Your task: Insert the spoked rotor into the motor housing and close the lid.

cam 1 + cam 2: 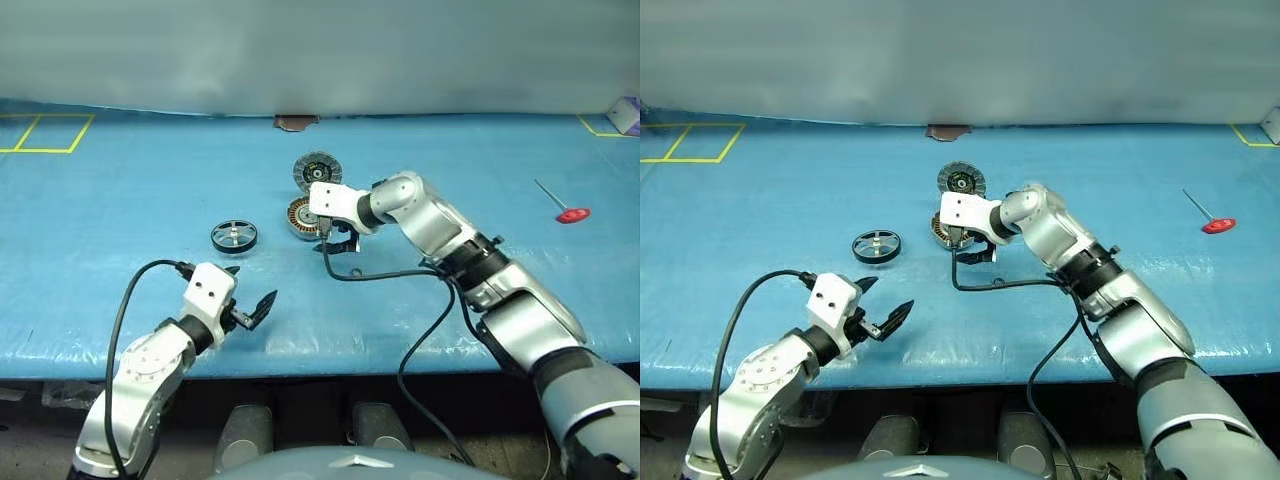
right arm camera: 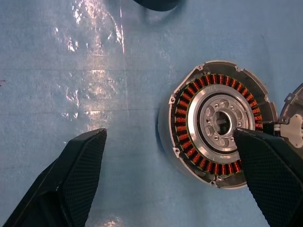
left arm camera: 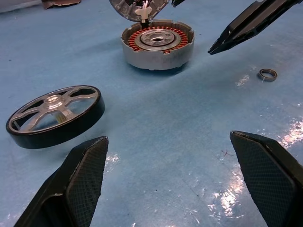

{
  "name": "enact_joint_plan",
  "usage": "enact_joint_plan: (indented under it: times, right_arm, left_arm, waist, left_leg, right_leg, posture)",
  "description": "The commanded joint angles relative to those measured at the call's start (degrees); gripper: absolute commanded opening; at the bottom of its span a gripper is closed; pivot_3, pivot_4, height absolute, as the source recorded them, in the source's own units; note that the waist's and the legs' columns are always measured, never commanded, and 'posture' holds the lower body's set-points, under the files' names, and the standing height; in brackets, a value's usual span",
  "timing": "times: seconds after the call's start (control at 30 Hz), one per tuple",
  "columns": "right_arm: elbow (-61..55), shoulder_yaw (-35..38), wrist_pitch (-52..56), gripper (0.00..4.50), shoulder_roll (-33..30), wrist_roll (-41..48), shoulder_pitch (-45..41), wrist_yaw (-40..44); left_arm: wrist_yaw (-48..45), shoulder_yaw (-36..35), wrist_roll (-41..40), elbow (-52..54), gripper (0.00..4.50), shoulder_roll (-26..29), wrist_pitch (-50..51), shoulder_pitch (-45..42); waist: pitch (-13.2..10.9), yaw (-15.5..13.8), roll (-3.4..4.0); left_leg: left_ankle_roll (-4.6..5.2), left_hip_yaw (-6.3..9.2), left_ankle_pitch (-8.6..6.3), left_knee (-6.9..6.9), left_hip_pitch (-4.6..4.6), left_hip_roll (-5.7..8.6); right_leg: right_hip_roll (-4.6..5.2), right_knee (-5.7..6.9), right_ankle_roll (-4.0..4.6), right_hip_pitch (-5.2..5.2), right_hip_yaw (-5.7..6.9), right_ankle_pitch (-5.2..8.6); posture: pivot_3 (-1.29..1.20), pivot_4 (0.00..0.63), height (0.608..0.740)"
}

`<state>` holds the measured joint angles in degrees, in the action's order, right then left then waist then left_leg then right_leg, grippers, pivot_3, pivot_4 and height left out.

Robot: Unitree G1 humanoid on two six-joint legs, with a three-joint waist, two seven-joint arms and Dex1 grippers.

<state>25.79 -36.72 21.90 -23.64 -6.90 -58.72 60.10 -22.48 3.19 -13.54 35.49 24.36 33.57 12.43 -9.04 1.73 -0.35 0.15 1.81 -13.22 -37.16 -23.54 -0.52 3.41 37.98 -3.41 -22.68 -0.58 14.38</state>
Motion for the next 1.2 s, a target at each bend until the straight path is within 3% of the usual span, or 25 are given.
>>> enact_joint_plan:
  times: [0.03,0.43,0.9,1.0,1.17,1.2]
  right_arm:
    - [5.4,0.3,-4.4,4.5,2.5,-2.3,-4.0,1.9]
    - [23.7,1.3,-12.7,4.5,9.2,-8.4,-9.8,2.0]
    - [35.2,4.8,-16.9,4.5,13.5,-11.6,-12.0,-2.3]
    - [35.8,5.2,-17.4,3.91,14.6,-11.6,-12.1,-1.7]
    - [35.7,5.8,-18.1,2.29,15.4,-12.3,-11.6,-1.4]
    - [35.7,6.0,-18.3,2.16,15.4,-12.5,-11.5,-1.5]
  left_arm:
    - [0.2,0.3,0.5,2.3,4.48,-0.1,-1.5,0.2]
    - [-0.9,1.4,0.7,3.4,4.48,1.3,-2.6,1.2]
    - [-0.7,1.5,0.8,3.5,4.48,1.3,-3.4,2.1]
    - [-0.4,1.4,0.8,3.2,4.5,1.2,-3.5,2.2]
    - [-0.1,1.4,0.8,2.9,4.5,0.8,-3.6,2.2]
    - [0.0,1.5,0.8,2.8,4.5,0.8,-3.6,2.2]
  waist:
    - [0.0,0.0,0.0]
    - [0.0,0.0,0.04]
    - [0.0,0.3,0.07]
    - [0.0,0.4,0.08]
    - [0.0,0.4,0.08]
    - [0.0,0.5,0.08]
  left_leg:
    - [-0.01,0.0,0.0,0.0,0.0,0.0]
    - [-0.06,0.0,0.03,0.03,0.0,0.02]
    - [-0.12,-0.01,0.07,0.08,0.01,0.02]
    - [-0.12,-0.02,0.07,0.08,0.02,0.03]
    - [-0.13,-0.02,0.07,0.09,0.02,0.02]
    - [-0.13,-0.02,0.07,0.09,0.04,0.02]
  right_leg:
    - [0.0,0.01,0.0,0.0,0.0,0.0]
    - [0.01,0.02,0.0,-0.03,-0.04,-0.01]
    - [0.0,0.09,0.02,-0.08,-0.08,-0.01]
    - [0.0,0.1,0.02,-0.08,-0.08,-0.01]
    - [0.0,0.13,0.02,-0.1,-0.09,-0.01]
    - [0.0,0.13,0.02,-0.09,-0.1,-0.01]
  posture:
    - [0.0,0.15,0.74]
    - [0.0,0.15,0.74]
    - [0.0,0.15,0.74]
    - [0.0,0.15,0.74]
    - [0.0,0.15,0.74]
    - [0.0,0.15,0.74]
